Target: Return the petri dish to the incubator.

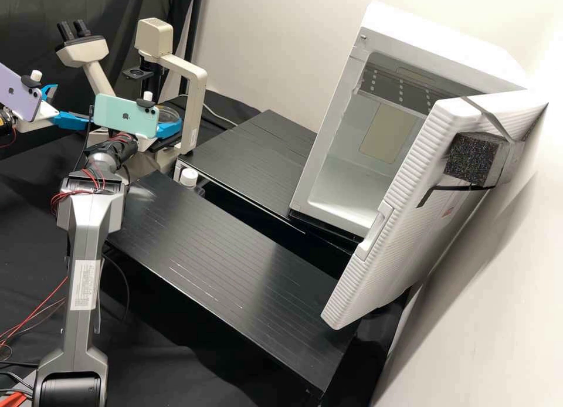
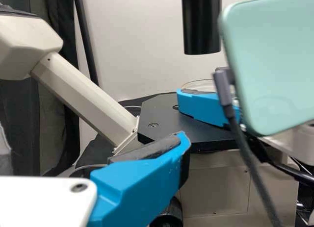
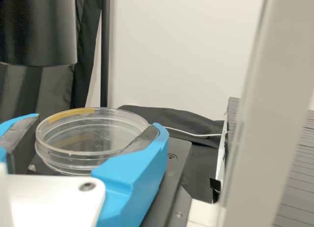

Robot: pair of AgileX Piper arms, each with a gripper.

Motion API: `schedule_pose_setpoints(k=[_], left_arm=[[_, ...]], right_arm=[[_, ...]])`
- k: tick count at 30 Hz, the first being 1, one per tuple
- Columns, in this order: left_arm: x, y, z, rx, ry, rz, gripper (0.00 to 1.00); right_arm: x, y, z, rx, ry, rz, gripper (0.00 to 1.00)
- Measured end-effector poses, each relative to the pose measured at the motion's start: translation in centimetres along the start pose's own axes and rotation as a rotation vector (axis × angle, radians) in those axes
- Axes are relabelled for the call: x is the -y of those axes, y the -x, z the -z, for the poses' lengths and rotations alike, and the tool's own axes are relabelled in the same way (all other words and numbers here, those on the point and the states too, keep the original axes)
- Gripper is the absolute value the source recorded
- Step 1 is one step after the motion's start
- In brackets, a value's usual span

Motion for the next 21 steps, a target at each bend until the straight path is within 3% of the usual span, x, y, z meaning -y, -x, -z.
schedule_pose_setpoints(k=[4, 12, 21], left_arm=[[0.0, 0.0, 0.0, 0.0, 0.0, 0.0, 1.0], [0.0, 0.0, 0.0, 0.0, 0.0, 0.0, 1.0], [0.0, 0.0, 0.0, 0.0, 0.0, 0.0, 1.0]], right_arm=[[-0.8, 1.2, -0.3, -0.009, 0.067, -0.034, 0.0], [-2.6, 4.6, -0.5, -0.06, 0.127, -0.057, 0.0], [-3.6, 9.3, -1.1, -0.099, 0.092, -0.042, 0.0]])
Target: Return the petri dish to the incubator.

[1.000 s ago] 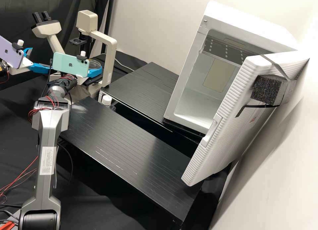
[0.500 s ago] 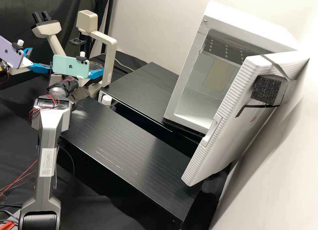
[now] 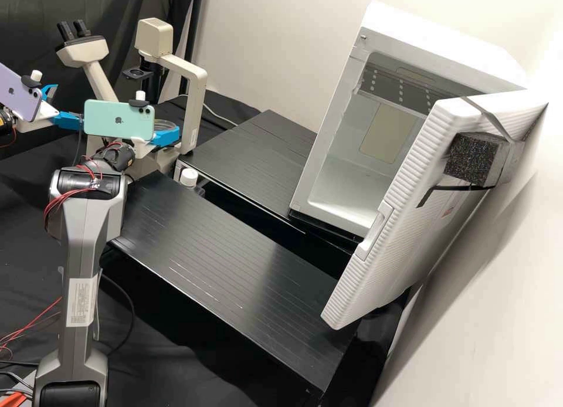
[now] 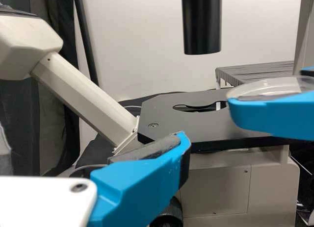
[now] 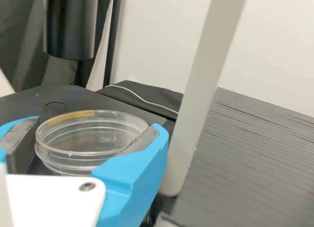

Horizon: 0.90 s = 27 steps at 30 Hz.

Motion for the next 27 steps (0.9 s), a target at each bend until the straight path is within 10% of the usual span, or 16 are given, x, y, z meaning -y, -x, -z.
schedule_pose_setpoints(k=[16, 27], left_arm=[[0.0, 0.0, 0.0, 0.0, 0.0, 0.0, 1.0], [0.0, 0.0, 0.0, 0.0, 0.0, 0.0, 1.0]], right_arm=[[-3.6, 13.6, -4.8, -0.055, 0.021, -0.199, 0.0], [-8.3, 19.7, -11.6, 0.028, -0.055, -0.388, 0.0]])
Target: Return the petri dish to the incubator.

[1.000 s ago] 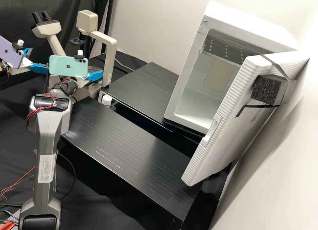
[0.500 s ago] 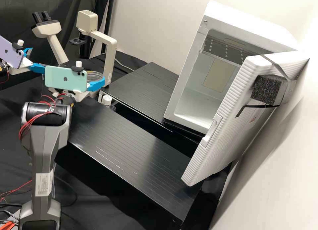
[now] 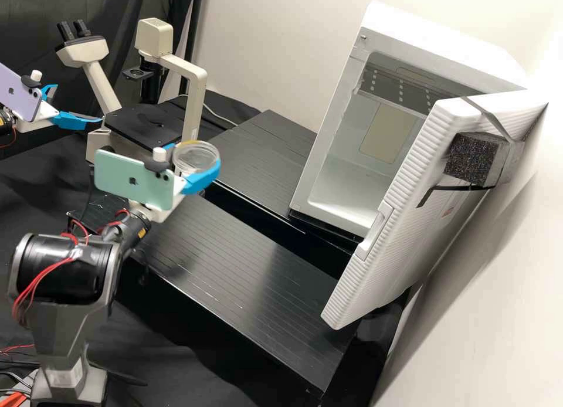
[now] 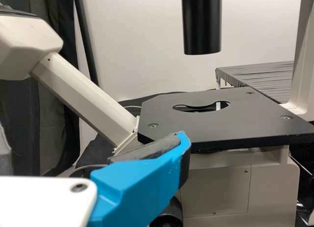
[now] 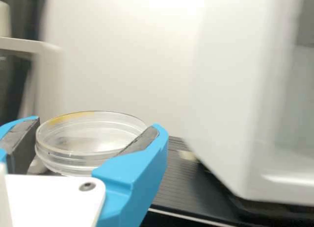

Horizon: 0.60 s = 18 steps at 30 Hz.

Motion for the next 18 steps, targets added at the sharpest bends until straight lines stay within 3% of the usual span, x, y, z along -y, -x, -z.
schedule_pose_setpoints(k=[7, 18], left_arm=[[0.0, 0.0, 0.0, 0.0, 0.0, 0.0, 1.0], [0.0, 0.0, 0.0, 0.0, 0.0, 0.0, 1.0]], right_arm=[[-3.5, 0.1, -4.8, 0.118, -0.016, -0.123, 0.0], [-6.9, -2.2, -11.9, 0.336, 0.043, -0.249, 0.0]])
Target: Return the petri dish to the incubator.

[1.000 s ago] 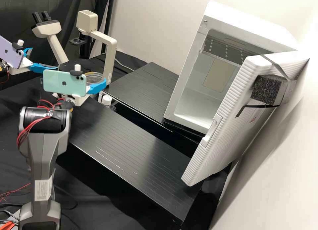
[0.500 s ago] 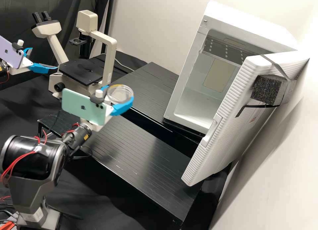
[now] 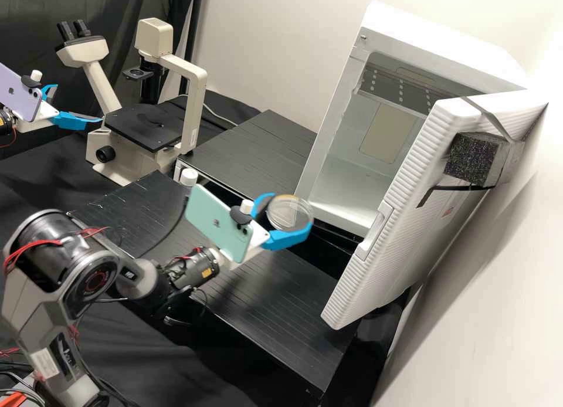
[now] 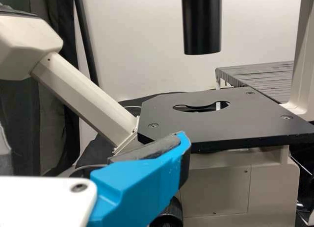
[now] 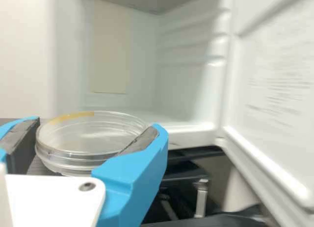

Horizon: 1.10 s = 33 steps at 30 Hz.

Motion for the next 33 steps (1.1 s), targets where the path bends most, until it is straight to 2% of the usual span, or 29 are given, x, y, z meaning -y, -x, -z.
schedule_pose_setpoints(k=[7, 13, 24, 27, 30, 33], left_arm=[[0.0, 0.0, 0.0, 0.0, 0.0, 0.0, 1.0], [0.0, 0.0, 0.0, 0.0, 0.0, 0.0, 1.0], [0.0, 0.0, 0.0, 0.0, 0.0, 0.0, 1.0], [0.0, 0.0, 0.0, 0.0, 0.0, 0.0, 1.0], [0.0, 0.0, 0.0, 0.0, 0.0, 0.0, 1.0], [0.0, 0.0, 0.0, 0.0, 0.0, 0.0, 1.0]], right_arm=[[-0.8, -3.8, -1.9, 0.063, 0.015, -0.058, 0.0], [-0.5, -7.7, -2.3, 0.095, 0.002, -0.037, 0.0], [0.3, -13.8, -2.9, 0.188, 0.031, 0.003, 0.0], [0.2, -14.7, -2.8, 0.192, 0.027, -0.007, 0.0], [-0.3, -15.4, -2.7, 0.186, 0.046, -0.03, 0.0], [-0.8, -16.3, -2.7, 0.178, 0.05, -0.055, 0.0]])
